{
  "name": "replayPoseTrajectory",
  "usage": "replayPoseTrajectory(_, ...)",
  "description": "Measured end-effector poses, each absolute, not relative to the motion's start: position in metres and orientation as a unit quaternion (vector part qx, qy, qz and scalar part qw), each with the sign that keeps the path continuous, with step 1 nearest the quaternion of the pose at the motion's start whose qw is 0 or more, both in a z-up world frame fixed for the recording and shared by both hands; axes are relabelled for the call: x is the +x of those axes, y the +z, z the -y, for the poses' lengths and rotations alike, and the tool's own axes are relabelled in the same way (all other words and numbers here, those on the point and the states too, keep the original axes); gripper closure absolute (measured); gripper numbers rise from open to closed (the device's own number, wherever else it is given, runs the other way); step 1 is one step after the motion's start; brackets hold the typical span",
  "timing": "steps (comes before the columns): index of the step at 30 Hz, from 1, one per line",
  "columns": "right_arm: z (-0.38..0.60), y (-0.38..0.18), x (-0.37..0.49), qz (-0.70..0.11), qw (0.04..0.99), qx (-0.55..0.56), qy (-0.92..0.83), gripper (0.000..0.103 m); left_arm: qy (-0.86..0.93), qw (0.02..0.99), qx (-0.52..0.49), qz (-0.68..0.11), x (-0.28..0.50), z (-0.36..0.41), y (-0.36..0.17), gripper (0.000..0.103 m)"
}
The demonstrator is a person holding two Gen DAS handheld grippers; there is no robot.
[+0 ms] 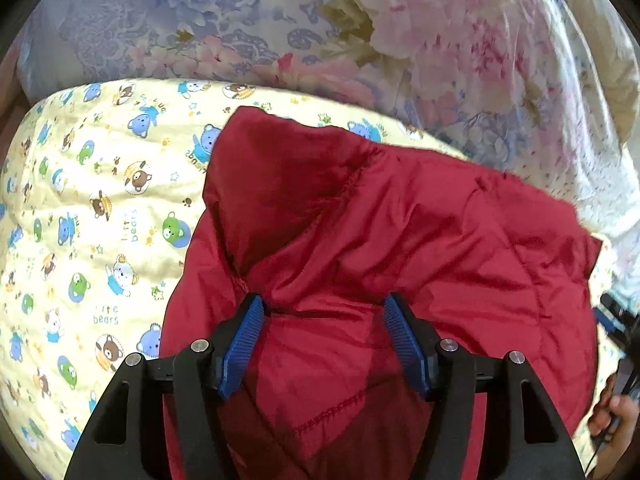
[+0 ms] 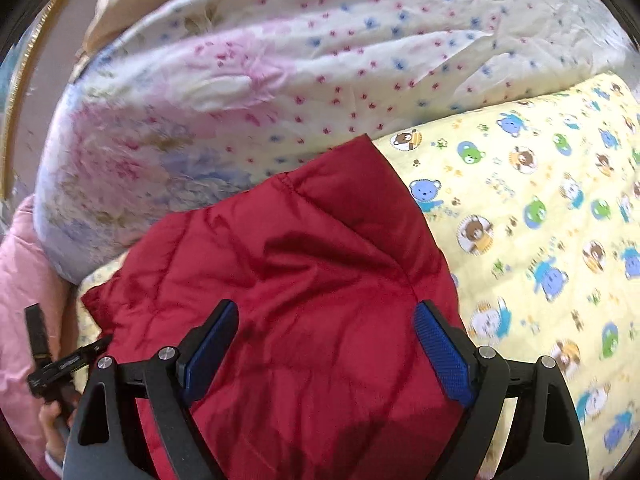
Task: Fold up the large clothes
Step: 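Release the hem and press the folded jacket flat with both grippers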
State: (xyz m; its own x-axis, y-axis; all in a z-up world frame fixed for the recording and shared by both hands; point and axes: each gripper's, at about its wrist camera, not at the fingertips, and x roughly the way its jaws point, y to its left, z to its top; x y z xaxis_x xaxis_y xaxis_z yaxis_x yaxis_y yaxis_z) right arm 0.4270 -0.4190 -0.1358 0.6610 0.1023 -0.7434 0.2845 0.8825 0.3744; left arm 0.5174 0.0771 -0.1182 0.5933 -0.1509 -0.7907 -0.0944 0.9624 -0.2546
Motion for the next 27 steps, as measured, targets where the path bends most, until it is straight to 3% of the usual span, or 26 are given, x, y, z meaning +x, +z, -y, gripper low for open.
replayPoseTrajectory(6,0.413,-0.120,0.390,-0.404,0.886,0.226,-0.035,0.012,-0.037,0.889,-0.145,-0.432,0.486,-0.082,-0.099,0.036)
replayPoseTrajectory(10,0.412,-0.117,0.368,-0.404,0.887,0.219,-0.035,0.012,-0.055,0.895,-0.167,-0.411,0.451,-0.091,-0.085,0.022)
replayPoseTrajectory(27,0.426,-0.126,0.320,-0.421,0.872,0.247,-0.045,0.012,-0.058,0.881,-0.214,-0.419,0.373,-0.135,-0.103,0.017)
